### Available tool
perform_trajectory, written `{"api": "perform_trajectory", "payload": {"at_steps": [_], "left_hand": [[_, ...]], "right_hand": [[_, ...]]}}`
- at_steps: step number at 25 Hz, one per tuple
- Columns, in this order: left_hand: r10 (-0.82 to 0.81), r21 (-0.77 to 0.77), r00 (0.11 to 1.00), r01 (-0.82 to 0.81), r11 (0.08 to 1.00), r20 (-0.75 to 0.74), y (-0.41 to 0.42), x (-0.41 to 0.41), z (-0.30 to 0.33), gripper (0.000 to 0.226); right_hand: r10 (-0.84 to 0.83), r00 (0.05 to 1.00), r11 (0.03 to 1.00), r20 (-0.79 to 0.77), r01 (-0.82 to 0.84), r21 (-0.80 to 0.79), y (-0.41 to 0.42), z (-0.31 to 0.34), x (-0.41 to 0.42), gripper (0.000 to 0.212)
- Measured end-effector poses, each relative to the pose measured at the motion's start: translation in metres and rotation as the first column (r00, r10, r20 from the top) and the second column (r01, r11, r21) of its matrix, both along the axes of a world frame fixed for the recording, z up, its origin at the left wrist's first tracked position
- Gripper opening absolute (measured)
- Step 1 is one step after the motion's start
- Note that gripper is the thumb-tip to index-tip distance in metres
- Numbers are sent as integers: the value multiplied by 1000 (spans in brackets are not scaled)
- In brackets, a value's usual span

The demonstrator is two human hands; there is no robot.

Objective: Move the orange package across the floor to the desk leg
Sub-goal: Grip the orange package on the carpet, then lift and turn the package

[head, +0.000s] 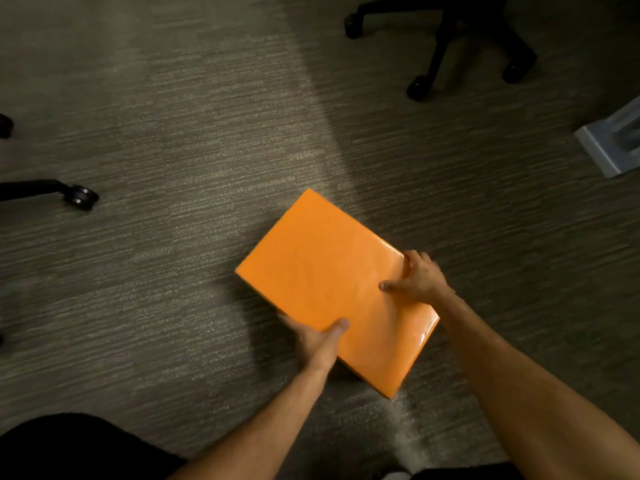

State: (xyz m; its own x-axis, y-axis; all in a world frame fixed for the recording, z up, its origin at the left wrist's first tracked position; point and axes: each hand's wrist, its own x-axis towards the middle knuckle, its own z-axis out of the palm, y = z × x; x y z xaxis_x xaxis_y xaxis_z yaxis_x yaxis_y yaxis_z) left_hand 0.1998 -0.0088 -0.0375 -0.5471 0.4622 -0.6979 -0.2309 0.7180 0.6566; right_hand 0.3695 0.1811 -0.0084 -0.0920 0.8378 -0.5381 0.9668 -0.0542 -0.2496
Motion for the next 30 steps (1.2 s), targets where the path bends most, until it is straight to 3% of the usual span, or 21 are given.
{"api": "perform_trajectory", "payload": {"at_steps": [5,15,18,21,26,30], "left_hand": [[-111,12,989,112,994,-96,18,-16,92,143],[-437,62,872,460,886,-221,77,14,457,140],[-531,102,822,558,824,-207,109,39,533,138],[-614,77,772,631,772,-165,143,59,556,139],[-731,32,681,732,680,-35,205,80,528,141],[-854,66,512,859,508,-90,285,117,475,140]], "right_hand": [[-190,964,982,-184,184,-50,-47,89,30,101],[-461,782,870,-419,490,-42,-65,442,97,91],[-541,730,824,-417,559,-89,-68,512,127,90],[-601,689,780,-405,617,-108,-62,538,150,94],[-704,604,681,-374,723,-116,-38,525,169,91],[-823,479,533,-306,837,-121,-7,471,192,94]]}}
